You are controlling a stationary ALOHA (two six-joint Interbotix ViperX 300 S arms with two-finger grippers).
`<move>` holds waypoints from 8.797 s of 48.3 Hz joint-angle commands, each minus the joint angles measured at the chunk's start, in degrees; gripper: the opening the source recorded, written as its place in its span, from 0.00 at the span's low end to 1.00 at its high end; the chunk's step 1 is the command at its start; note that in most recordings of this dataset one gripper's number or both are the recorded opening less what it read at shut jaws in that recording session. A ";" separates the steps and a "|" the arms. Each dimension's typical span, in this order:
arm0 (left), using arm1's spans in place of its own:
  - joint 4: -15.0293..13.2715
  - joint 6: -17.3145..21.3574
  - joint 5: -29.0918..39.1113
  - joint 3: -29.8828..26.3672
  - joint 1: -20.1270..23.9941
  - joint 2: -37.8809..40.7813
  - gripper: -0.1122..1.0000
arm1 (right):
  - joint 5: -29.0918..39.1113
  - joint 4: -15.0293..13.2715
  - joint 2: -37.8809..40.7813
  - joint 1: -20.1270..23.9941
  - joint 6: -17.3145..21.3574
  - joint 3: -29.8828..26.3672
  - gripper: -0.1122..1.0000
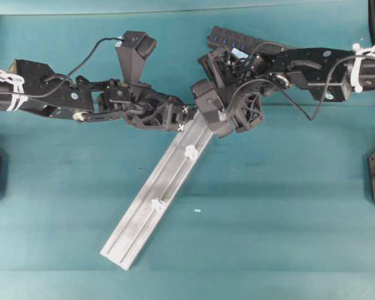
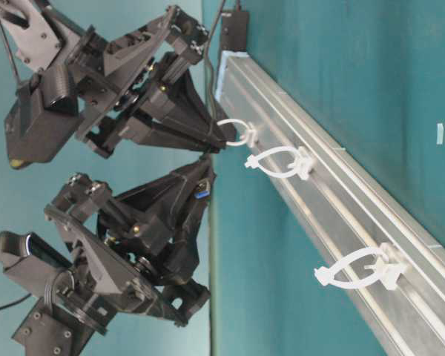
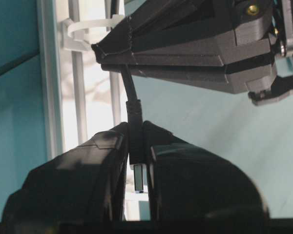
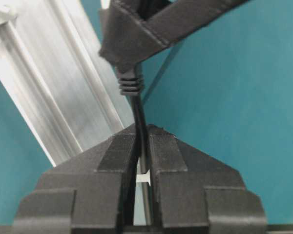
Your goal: Pass the USB cable through three rings with both arms.
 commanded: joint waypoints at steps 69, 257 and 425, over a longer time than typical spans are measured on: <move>0.35 3.16 2.20 13.89 -1.32 -22.85 0.91 | 5.27 -10.28 2.20 3.25 -3.78 -0.88 0.16; 0.35 4.04 -9.05 17.40 -10.02 -21.36 0.90 | 7.56 -5.89 4.75 12.04 -2.72 -5.10 0.16; 0.35 3.78 -3.34 8.44 -13.10 -4.92 0.19 | 2.20 -1.58 1.85 15.29 2.72 -4.22 0.82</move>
